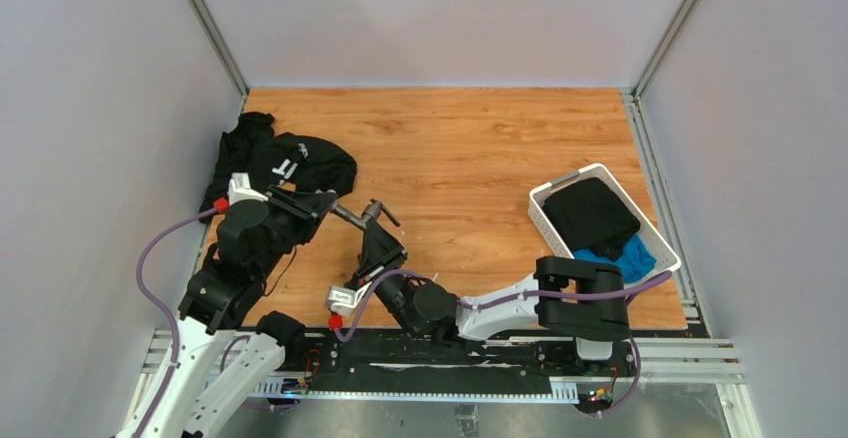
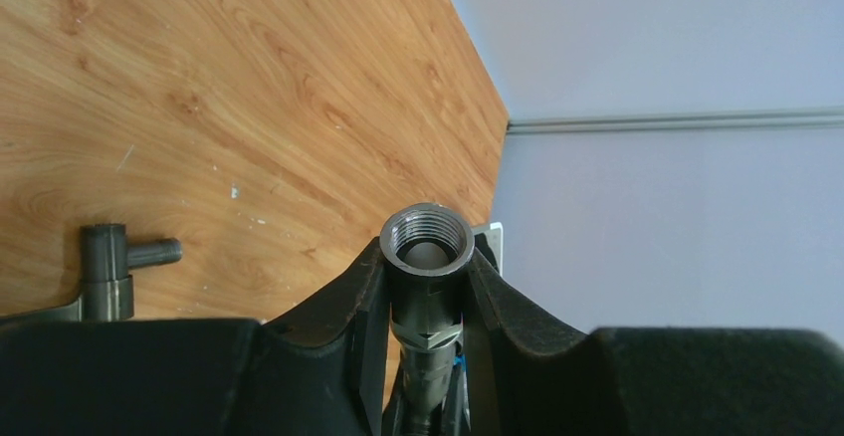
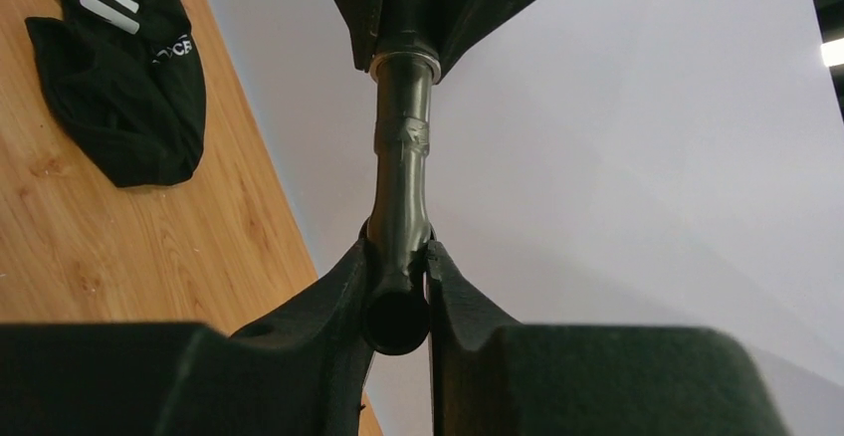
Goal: Install the water faucets
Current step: Screw the water faucet onto the adaptor.
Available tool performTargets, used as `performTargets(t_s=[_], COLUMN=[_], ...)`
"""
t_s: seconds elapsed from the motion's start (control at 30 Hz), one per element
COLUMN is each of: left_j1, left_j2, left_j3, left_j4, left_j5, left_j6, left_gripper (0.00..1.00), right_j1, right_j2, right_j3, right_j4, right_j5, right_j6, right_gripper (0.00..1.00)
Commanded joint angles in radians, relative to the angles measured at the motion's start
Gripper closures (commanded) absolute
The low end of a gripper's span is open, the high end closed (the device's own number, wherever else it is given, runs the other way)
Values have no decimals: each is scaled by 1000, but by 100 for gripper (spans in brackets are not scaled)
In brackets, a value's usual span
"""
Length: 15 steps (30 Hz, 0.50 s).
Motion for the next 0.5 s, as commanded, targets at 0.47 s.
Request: performTargets(t_s=[0.47], left_j1=[-3], left_j2=[-2], left_j3=[-107], left_j4=[185], left_j5=[86], left_j6=[12], left_gripper=[100], right_j1=[-110], right_j2=[-461], right_j3=[139], right_j4=[-996], right_j5=[-444], right_j6=[1211], right_gripper=[100])
